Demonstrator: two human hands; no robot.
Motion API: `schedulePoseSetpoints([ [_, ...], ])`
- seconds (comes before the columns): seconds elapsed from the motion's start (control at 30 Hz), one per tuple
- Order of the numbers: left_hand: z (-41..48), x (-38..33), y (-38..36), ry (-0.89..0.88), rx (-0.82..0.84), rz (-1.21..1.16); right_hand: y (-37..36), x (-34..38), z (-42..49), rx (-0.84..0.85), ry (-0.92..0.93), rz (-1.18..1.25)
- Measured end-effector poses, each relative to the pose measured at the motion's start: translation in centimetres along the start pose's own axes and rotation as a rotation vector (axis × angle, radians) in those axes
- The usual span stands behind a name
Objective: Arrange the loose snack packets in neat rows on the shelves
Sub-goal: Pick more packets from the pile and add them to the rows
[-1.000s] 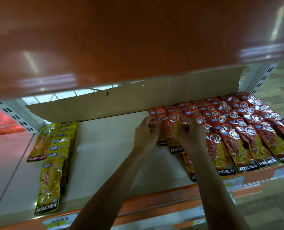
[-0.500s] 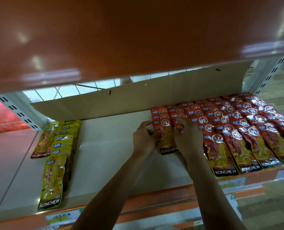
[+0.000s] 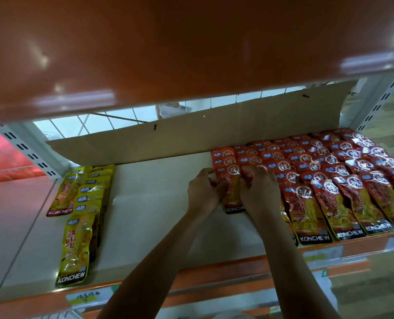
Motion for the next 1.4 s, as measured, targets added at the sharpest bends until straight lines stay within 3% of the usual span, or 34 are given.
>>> schedulePoseSetpoints([
  [0.3, -0.7, -0.9, 3.4, -0.138, -0.113, 0.285, -1.8, 3.2, -0.7, 0.025, 0.097, -0.014],
  [0.7, -3.7, 1.8, 16.2, -0.229, -0.323, 0.56, -9.6, 15.9, -5.5, 0.238, 0.318, 0.041],
  [1.2, -7.7, 14.4, 41.1, 0.044, -0.469, 0.736, -22.4, 38.4, -16.5, 0.409, 0.543, 0.066],
  [1.4, -9.9, 19.7, 49.8, 0.176, -0.504, 0.752, -27.2, 45.3, -21.4, 0.456, 0.54, 0.078],
])
Point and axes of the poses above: each hand's wrist, its own z-axis towards the middle knuckle, its own y-axis out of the back of the hand, x = y × z, the point moved 10 cm from there along z, towards the middle knuckle, and after that the axes turned 5 degrees about -z, right-handed, at the moved point
